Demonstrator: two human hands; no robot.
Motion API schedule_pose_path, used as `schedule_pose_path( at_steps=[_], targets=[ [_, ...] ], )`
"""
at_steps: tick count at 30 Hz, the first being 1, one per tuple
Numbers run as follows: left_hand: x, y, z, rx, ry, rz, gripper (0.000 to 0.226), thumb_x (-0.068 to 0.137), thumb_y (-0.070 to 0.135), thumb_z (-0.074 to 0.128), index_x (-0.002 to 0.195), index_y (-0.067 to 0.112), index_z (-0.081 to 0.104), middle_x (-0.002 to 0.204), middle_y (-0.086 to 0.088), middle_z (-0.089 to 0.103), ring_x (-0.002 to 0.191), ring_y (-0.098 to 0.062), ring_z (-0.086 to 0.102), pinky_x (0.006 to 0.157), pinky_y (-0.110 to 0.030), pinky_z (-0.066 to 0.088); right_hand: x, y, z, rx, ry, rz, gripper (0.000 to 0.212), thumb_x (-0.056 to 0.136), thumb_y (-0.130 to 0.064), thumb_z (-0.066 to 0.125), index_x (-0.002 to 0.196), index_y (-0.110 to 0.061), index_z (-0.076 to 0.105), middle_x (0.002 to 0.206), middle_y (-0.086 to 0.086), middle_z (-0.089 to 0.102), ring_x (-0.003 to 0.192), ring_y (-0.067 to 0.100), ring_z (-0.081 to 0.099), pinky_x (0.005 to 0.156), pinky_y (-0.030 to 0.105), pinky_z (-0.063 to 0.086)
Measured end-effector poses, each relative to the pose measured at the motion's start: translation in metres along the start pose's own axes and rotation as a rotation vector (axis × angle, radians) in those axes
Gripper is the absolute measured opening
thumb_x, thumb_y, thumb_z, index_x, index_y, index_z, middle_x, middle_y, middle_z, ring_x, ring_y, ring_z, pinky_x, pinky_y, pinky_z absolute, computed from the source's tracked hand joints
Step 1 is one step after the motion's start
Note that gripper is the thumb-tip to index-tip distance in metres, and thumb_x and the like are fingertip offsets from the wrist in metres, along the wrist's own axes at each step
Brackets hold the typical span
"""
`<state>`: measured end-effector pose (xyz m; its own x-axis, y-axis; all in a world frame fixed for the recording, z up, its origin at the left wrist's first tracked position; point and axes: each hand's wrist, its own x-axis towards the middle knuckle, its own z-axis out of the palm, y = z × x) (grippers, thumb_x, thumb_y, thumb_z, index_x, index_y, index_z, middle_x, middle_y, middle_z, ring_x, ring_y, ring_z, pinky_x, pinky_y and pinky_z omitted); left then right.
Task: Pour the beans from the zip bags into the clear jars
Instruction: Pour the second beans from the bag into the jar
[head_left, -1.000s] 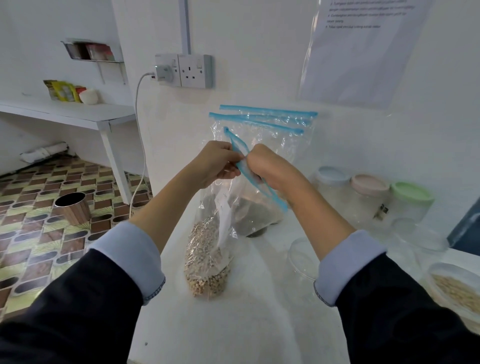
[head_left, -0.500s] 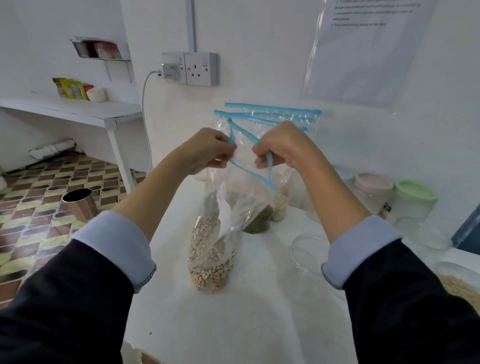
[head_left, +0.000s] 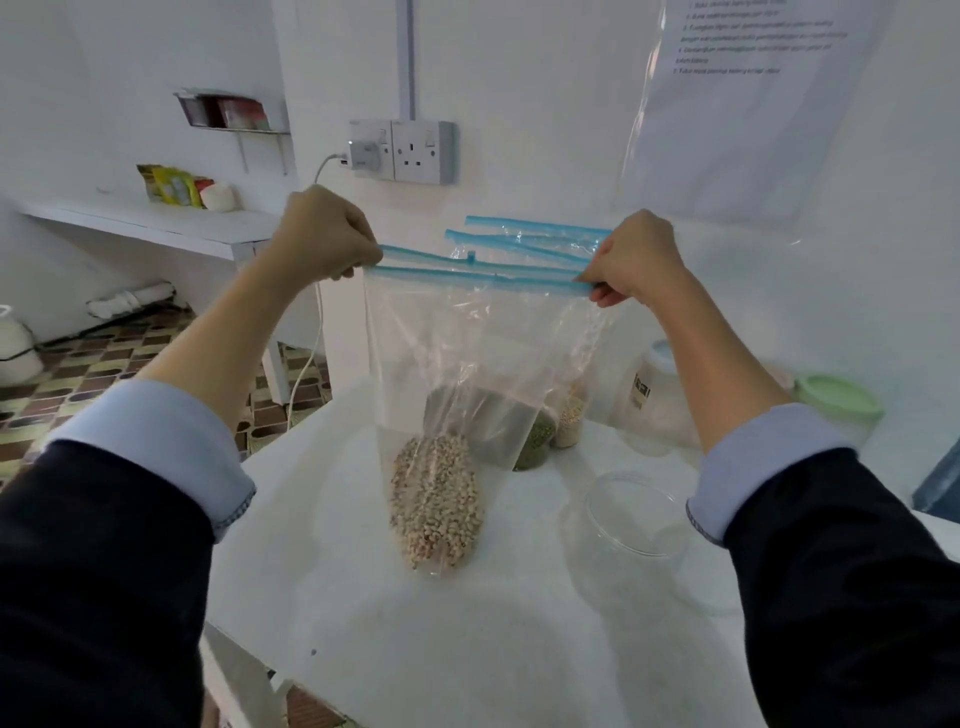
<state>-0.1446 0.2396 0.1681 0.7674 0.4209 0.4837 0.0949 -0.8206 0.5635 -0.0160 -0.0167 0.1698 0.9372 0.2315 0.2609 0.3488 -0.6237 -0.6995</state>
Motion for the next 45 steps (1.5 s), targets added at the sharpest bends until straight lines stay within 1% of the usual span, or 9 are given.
schedule_pose_path(
  at_steps=[8, 12, 20, 24, 29, 34, 37, 41, 45],
  targets=[
    [-0.013, -0.009, 0.006, -0.32, -0.195, -0.118, 0.017, 0.083, -0.002, 0.058, 0.066, 0.003, 0.06, 0.058, -0.009, 0.047, 0.045, -0.014, 0.041, 0.039, -0.015, 0.033, 0.001, -0.005, 0.008, -0.024, 0.047, -0.039, 0.022, 0.072, -0.005, 0.082, 0.086, 0.0, 0.066, 0.065, 0.014, 0.059, 0.031, 0.012, 0.053, 0.042, 0.024, 0.052],
    [-0.008, -0.027, 0.019, -0.736, -0.283, -0.19, 0.038, 0.098, 0.037, 0.045, 0.076, 0.009, 0.06, 0.062, 0.0, 0.051, 0.054, -0.011, 0.045, 0.05, -0.021, 0.036, 0.003, 0.0, 0.01, -0.024, 0.048, -0.053, 0.028, 0.07, -0.011, 0.084, 0.088, 0.006, 0.07, 0.079, 0.019, 0.068, 0.057, 0.026, 0.064, 0.065, 0.035, 0.06],
    [0.006, -0.01, 0.088, -0.788, -0.435, -0.07, 0.015, 0.095, 0.004, 0.049, 0.101, 0.013, 0.059, 0.102, -0.003, 0.059, 0.092, -0.015, 0.059, 0.076, -0.024, 0.053, 0.006, -0.002, 0.015, -0.063, 0.044, -0.118, 0.02, 0.072, -0.019, 0.083, 0.082, -0.004, 0.075, 0.08, 0.015, 0.072, 0.067, 0.022, 0.065, 0.081, 0.041, 0.058],
    [0.007, -0.001, 0.102, -1.045, -0.618, -0.091, 0.013, 0.083, 0.015, 0.058, 0.095, 0.01, 0.056, 0.099, -0.005, 0.056, 0.088, -0.017, 0.059, 0.081, -0.032, 0.053, 0.006, -0.003, 0.018, -0.116, 0.025, -0.147, 0.019, 0.074, -0.019, 0.081, 0.084, -0.004, 0.075, 0.081, 0.013, 0.072, 0.074, 0.026, 0.068, 0.082, 0.041, 0.057],
    [0.013, -0.002, 0.111, -1.065, -0.391, -0.193, 0.019, 0.094, -0.003, 0.047, 0.084, 0.01, 0.057, 0.085, -0.006, 0.057, 0.077, -0.016, 0.058, 0.081, -0.034, 0.049, 0.011, -0.012, 0.022, -0.151, -0.012, -0.269, 0.02, 0.077, -0.006, 0.074, 0.07, -0.019, 0.06, 0.071, -0.006, 0.058, 0.077, 0.016, 0.058, 0.072, 0.022, 0.053],
    [0.026, 0.001, 0.099, -0.841, -0.284, -0.086, 0.018, 0.088, 0.0, 0.058, 0.076, 0.013, 0.054, 0.076, -0.003, 0.065, 0.079, -0.02, 0.067, 0.075, -0.034, 0.055, 0.0, -0.058, 0.04, -0.14, -0.35, -0.196, 0.068, 0.096, -0.061, 0.029, 0.088, -0.01, 0.073, 0.094, 0.001, 0.068, 0.088, 0.019, 0.061, 0.082, 0.033, 0.049],
    [0.027, 0.003, 0.094, -0.75, -0.223, -0.006, 0.018, 0.085, -0.006, 0.058, 0.075, 0.009, 0.057, 0.061, -0.001, 0.064, 0.058, -0.016, 0.066, 0.07, -0.032, 0.056, -0.002, -0.077, 0.053, -0.302, -0.454, -0.142, 0.077, 0.093, -0.068, 0.008, 0.109, -0.015, 0.062, 0.1, 0.005, 0.068, 0.089, 0.022, 0.061, 0.079, 0.032, 0.045],
    [0.029, -0.001, 0.093, -0.762, -0.173, -0.005, 0.02, 0.085, -0.004, 0.061, 0.07, 0.008, 0.055, 0.054, 0.001, 0.062, 0.05, -0.013, 0.061, 0.061, -0.027, 0.055, 0.002, -0.079, 0.06, -0.493, -0.448, -0.23, 0.029, 0.088, -0.041, 0.062, 0.084, -0.013, 0.059, 0.073, -0.003, 0.062, 0.069, 0.014, 0.058, 0.06, 0.024, 0.044],
    [0.024, -0.01, 0.09, -0.889, -0.2, 0.045, 0.016, 0.088, -0.001, 0.059, 0.075, 0.007, 0.056, 0.07, -0.005, 0.063, 0.065, -0.019, 0.063, 0.073, -0.033, 0.056, 0.01, -0.079, 0.064, -0.333, -0.33, -0.211, 0.017, 0.082, -0.018, 0.074, 0.09, -0.006, 0.064, 0.068, 0.002, 0.066, 0.057, 0.011, 0.06, 0.045, 0.016, 0.045]
  ],
)
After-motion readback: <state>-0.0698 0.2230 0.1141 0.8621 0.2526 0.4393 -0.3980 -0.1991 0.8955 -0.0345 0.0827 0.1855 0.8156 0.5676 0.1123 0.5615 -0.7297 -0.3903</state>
